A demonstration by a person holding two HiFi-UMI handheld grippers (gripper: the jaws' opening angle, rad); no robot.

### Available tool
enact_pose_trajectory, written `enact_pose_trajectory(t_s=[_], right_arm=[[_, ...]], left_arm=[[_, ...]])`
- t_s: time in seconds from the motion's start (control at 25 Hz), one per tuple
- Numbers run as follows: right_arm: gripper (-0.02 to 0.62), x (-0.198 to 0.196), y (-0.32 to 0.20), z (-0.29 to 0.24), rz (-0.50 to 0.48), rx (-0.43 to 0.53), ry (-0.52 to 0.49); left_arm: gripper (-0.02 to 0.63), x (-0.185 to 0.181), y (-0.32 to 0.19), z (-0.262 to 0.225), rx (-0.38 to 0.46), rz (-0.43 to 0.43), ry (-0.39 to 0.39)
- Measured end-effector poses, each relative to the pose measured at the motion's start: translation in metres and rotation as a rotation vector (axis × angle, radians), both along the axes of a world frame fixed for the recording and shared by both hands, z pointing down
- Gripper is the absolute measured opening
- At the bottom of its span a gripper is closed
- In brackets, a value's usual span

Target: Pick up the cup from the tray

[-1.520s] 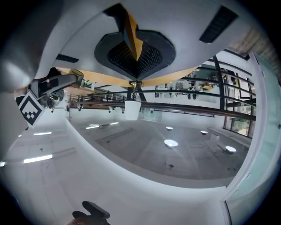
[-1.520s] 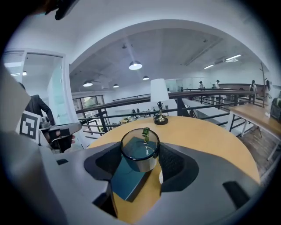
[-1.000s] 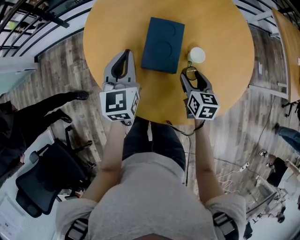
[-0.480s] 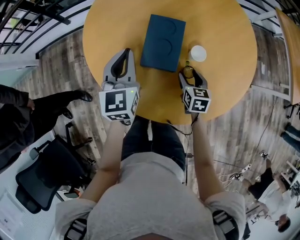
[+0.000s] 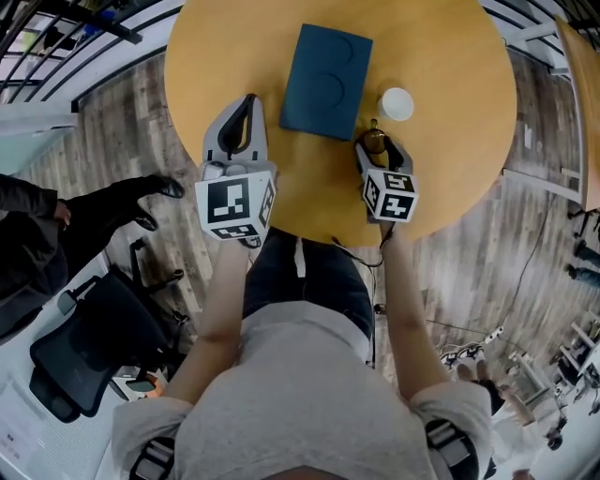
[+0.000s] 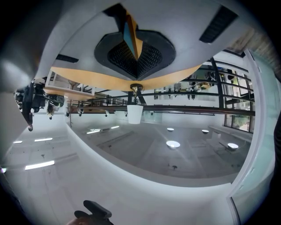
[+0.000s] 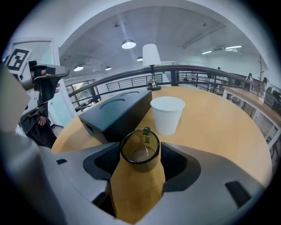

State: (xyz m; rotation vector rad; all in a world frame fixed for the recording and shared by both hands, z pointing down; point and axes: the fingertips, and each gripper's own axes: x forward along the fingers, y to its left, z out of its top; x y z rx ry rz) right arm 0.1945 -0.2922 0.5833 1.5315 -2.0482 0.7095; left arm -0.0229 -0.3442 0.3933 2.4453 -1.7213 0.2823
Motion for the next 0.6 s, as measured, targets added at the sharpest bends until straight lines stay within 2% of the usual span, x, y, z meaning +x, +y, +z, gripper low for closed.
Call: enact_pose_trajectory(t_s=[0.36, 0.48, 0.6], right_arm=[[0.270, 0.007, 0.004, -0.043, 0.040, 0.085, -0.059], [0.270, 0.017, 0.007, -0.092, 0.096, 0.187, -0.112], [0.268, 0.016, 0.002, -0.161, 0.123, 0.364, -0.184]], left_arm=[[0.006, 0.005, 0.001, -0.003, 0.008, 0.005, 0.010], [0.006, 0.006, 0.002, -0.006, 0.015, 0.006, 0.013], [0.006, 0.006, 0.005, -0.012, 0.029, 0.007, 0.021]])
